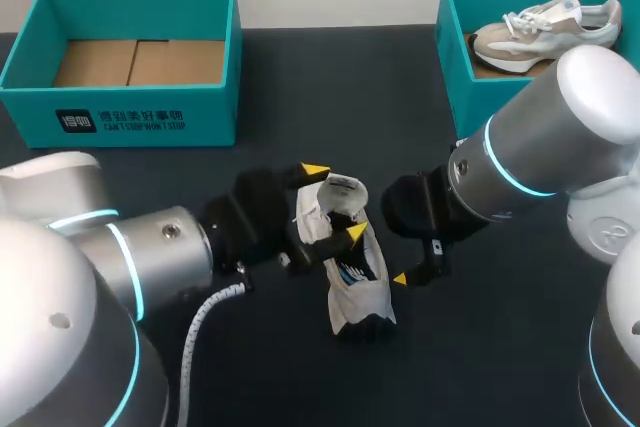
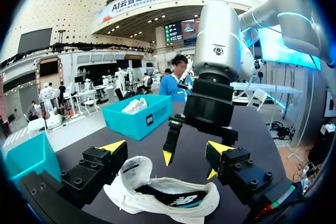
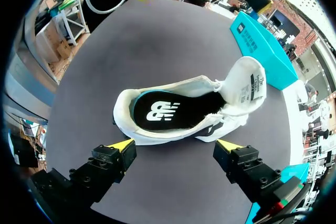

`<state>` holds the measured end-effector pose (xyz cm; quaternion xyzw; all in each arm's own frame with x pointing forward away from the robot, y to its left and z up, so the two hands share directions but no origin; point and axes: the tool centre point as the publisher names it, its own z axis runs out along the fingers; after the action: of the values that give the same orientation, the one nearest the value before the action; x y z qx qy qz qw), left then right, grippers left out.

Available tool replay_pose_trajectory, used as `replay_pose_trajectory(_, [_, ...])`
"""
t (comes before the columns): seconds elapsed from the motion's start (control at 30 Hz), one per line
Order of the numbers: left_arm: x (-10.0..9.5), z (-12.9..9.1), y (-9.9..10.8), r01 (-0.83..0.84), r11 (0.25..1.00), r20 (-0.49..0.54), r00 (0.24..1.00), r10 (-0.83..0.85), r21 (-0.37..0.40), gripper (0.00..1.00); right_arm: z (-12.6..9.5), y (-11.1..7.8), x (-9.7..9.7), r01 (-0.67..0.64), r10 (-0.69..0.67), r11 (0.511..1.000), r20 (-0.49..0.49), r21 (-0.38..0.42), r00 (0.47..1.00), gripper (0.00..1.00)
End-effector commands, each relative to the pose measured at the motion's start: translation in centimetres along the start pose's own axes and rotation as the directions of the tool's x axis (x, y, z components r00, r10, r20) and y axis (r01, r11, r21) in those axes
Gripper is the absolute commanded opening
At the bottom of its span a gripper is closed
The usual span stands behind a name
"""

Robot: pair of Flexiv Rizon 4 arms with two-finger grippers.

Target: Take the shoe out of the shoebox, open the shoe tongue, remove and reinsert the insole, then place the shoe into the shoebox

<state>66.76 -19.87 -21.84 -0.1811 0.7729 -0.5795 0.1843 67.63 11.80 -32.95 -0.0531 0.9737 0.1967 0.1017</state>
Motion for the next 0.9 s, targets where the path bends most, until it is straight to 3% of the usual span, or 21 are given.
replay_pose_trajectory(0.03, [-2.2, -1.4, -0.2, 0.041, 0.99, -0.126, 0.99, -0.059, -0.139, 1.0, 0.0, 0.0, 0.1, 0.0, 0.0, 1.0, 0.003, -0.001, 1.0, 1.0])
replay_pose_trajectory(0.17, [-4.0, -2.1, 0.3, 0.088, 0.983, -0.113, 0.988, -0.107, -0.163, 1.0, 0.0, 0.0, 0.1, 0.0, 0.0, 1.0, 0.003, -0.001, 1.0, 1.0])
replay_pose_trajectory(0.27, [-4.7, -2.7, 0.4, 0.096, 0.983, -0.096, 0.989, -0.112, -0.158, 1.0, -1.7, -1.4, 0.5, -0.015, 0.015, 1.0, 0.021, 0.017, 1.0, 1.0])
replay_pose_trajectory(0.5, [-5.6, -2.5, 0.1, 0.184, 0.964, -0.09, 0.975, -0.204, -0.19, 1.0, -5.0, -2.5, 0.3, -0.005, 0.005, 1.0, 0.006, 0.03, 1.0, 1.0])
replay_pose_trajectory(0.6, [-5.6, -2.1, 0.0, 0.241, 0.949, -0.073, 0.963, -0.261, -0.204, 1.0, -5.7, -2.7, -0.1, 0.002, -0.002, 1.0, -0.012, 0.007, 1.0, 1.0])
replay_pose_trajectory(0.67, [-5.8, -1.9, -0.2, 0.323, 0.925, -0.068, 0.937, -0.342, -0.2, 1.0, -6.0, -2.8, -0.2, -0.008, 0.006, 0.999, -0.053, -0.051, 0.999, 1.0])
replay_pose_trajectory(0.9, [-6.5, -1.9, -0.1, 0.387, 0.905, -0.04, 0.916, -0.4, -0.174, 1.0, -6.6, -3.1, 0.0, -0.115, 0.115, 0.993, -0.089, 0.007, 0.989, 1.0])
